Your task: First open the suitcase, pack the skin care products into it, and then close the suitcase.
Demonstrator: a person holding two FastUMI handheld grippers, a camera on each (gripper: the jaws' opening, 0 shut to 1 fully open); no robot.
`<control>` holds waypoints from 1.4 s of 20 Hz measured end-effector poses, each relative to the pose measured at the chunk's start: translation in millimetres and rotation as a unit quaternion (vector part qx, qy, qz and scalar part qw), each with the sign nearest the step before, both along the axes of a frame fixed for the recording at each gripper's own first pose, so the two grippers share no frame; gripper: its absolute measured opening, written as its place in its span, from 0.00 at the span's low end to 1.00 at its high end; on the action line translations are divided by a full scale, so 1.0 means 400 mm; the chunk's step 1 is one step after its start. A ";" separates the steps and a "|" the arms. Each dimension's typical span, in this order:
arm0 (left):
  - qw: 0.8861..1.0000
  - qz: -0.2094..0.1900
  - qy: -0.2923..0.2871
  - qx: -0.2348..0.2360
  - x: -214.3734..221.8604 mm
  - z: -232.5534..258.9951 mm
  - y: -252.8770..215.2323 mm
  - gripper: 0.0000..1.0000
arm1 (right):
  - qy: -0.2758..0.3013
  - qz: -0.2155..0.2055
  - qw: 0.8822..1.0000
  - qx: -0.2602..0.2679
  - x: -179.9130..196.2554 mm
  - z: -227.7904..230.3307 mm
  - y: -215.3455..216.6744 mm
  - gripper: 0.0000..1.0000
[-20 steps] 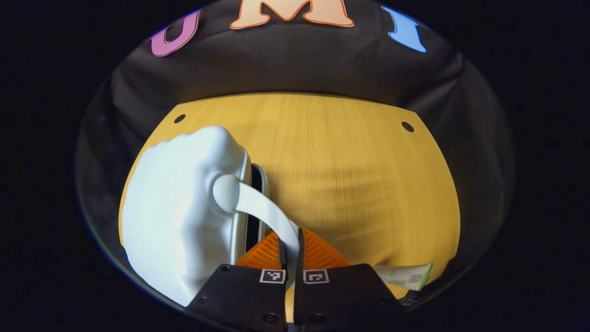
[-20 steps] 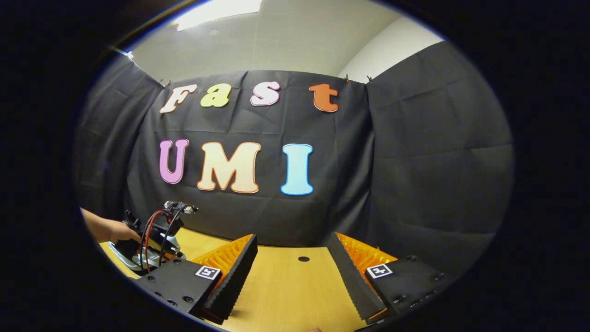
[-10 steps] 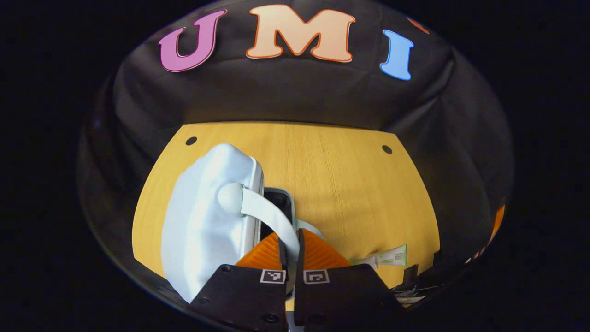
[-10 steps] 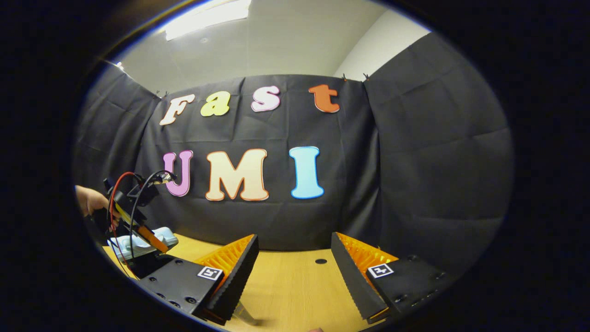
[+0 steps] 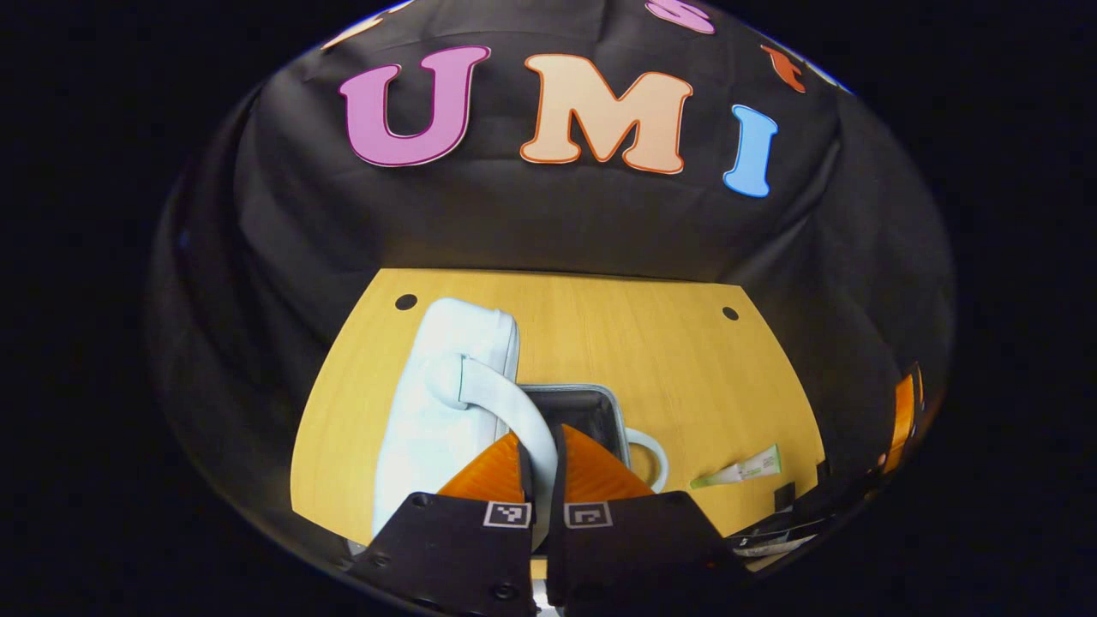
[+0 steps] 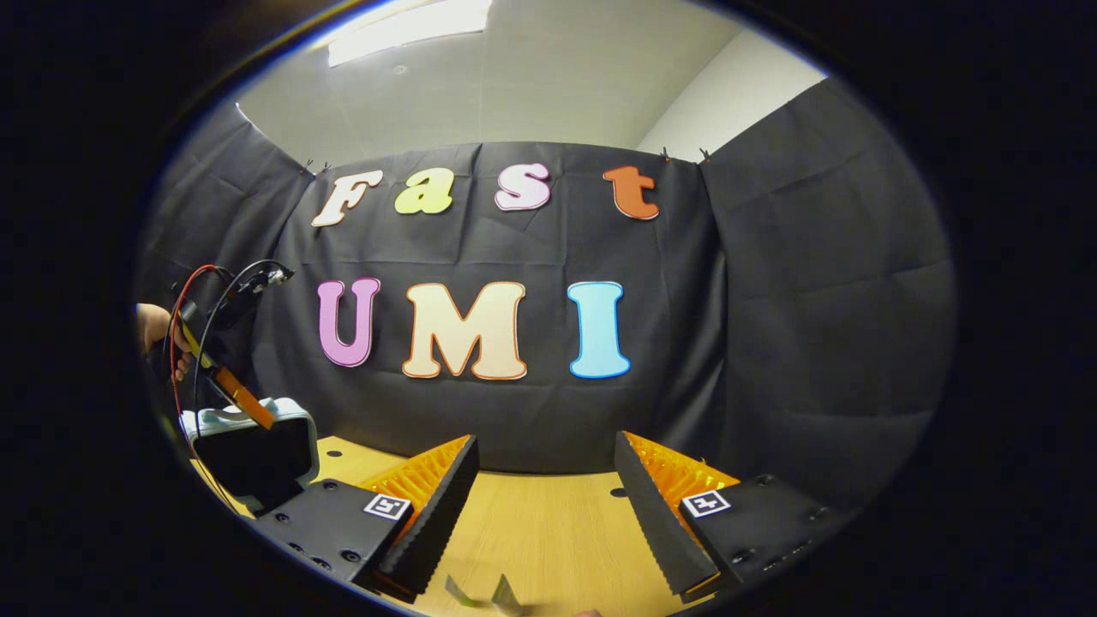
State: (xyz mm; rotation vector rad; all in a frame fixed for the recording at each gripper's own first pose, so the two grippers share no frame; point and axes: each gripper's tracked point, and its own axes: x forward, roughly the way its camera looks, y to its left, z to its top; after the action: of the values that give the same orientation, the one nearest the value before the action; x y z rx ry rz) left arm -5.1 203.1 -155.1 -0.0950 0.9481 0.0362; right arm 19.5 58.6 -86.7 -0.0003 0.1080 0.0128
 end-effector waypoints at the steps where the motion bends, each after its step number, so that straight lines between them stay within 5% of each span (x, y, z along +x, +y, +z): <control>1: 1.000 0.001 -0.005 0.003 0.004 0.006 0.032 0.00 | -0.005 -0.006 1.000 -0.006 0.001 0.002 0.014 0.98; 18: 0.995 0.045 -0.042 -0.078 -0.017 -0.011 0.413 0.00 | -0.024 -0.068 0.995 -0.073 -0.025 0.050 0.152 0.98; 28: 0.968 0.117 -0.030 -0.218 -0.072 -0.088 0.603 0.00 | -0.013 -0.024 0.994 -0.107 -0.027 0.042 0.297 0.98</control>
State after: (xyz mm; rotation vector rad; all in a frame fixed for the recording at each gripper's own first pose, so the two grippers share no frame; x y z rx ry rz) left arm -33.9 444.4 -190.4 -0.6125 0.8679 0.0427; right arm 8.7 177.3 -70.0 -0.2129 0.0822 -0.0461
